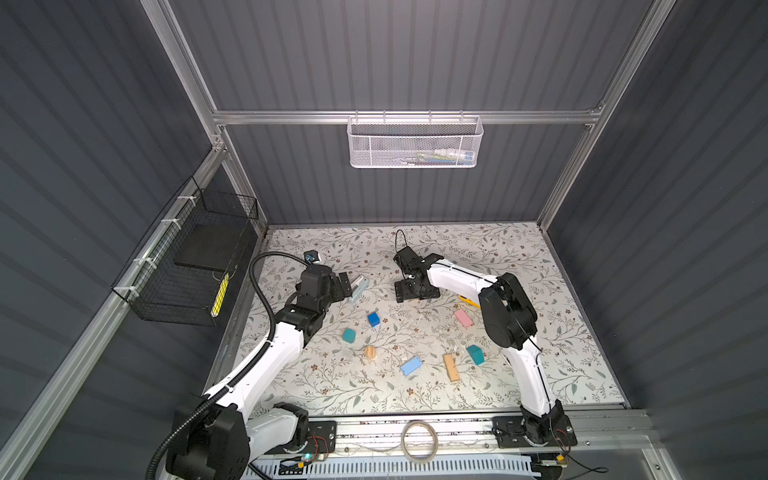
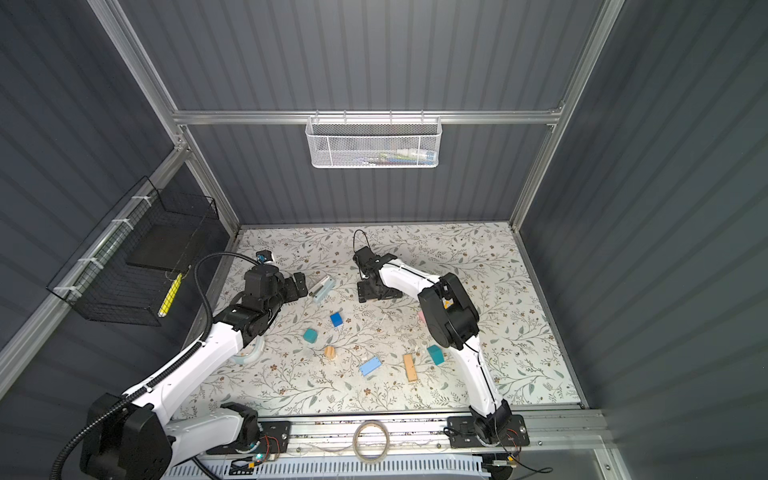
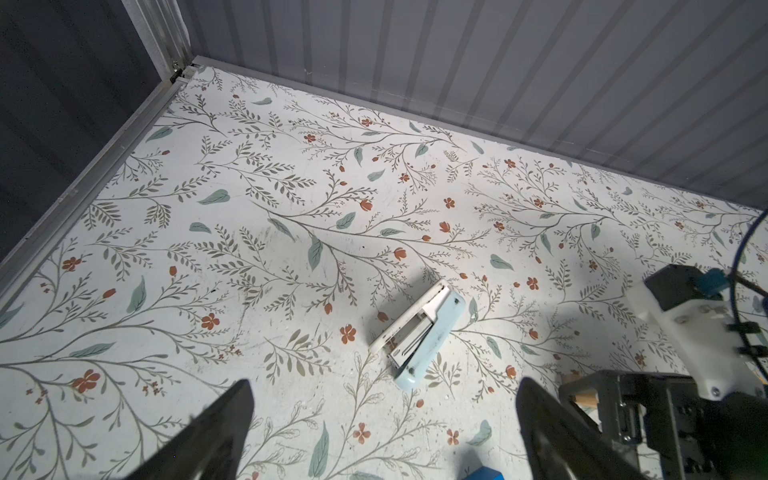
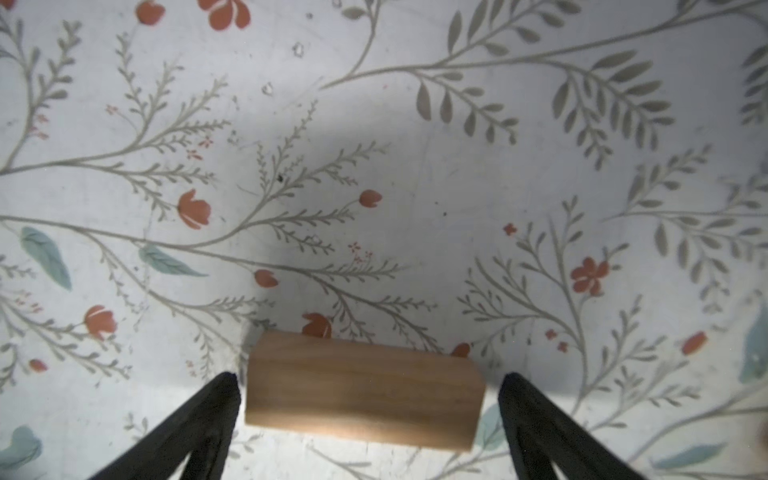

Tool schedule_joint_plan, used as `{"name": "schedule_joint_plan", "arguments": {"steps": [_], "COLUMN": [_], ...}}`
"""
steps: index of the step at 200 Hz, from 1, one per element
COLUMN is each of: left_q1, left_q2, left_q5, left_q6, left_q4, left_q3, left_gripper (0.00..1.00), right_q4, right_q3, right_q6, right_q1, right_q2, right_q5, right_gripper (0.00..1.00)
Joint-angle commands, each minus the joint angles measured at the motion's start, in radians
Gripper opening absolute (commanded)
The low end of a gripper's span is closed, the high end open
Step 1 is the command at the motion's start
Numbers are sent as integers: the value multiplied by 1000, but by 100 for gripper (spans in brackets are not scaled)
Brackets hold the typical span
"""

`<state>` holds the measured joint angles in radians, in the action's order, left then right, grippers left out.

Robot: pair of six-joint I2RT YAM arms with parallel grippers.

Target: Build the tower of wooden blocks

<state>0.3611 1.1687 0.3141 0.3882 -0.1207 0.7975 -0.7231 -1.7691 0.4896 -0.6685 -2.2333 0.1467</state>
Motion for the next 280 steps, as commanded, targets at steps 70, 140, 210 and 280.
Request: {"name": "schedule_joint_plan", "arguments": {"steps": [70,140,210,280], "left_q1": [2,269,576,773], "left_q2": [-8,140,421,627], "left_q5": [-285,-393,-318,-239], "left_q6": [-157,-387,-558,-672], "left_q4": [15,-88,-385,-527], "left_q3": [34,167,394,564], "left_gripper": [94,91,94,100], "right_q4": [91,327,566,600], "right_q3": [77,264,579,779], "right_q6": [-45,-64,30,41], "right_q1": [80,165,260,362], "right_q2": [371,681,910,1143], "right_q5": [-57,-123,-269,-272], "right_gripper": [99,99,99,99]}}
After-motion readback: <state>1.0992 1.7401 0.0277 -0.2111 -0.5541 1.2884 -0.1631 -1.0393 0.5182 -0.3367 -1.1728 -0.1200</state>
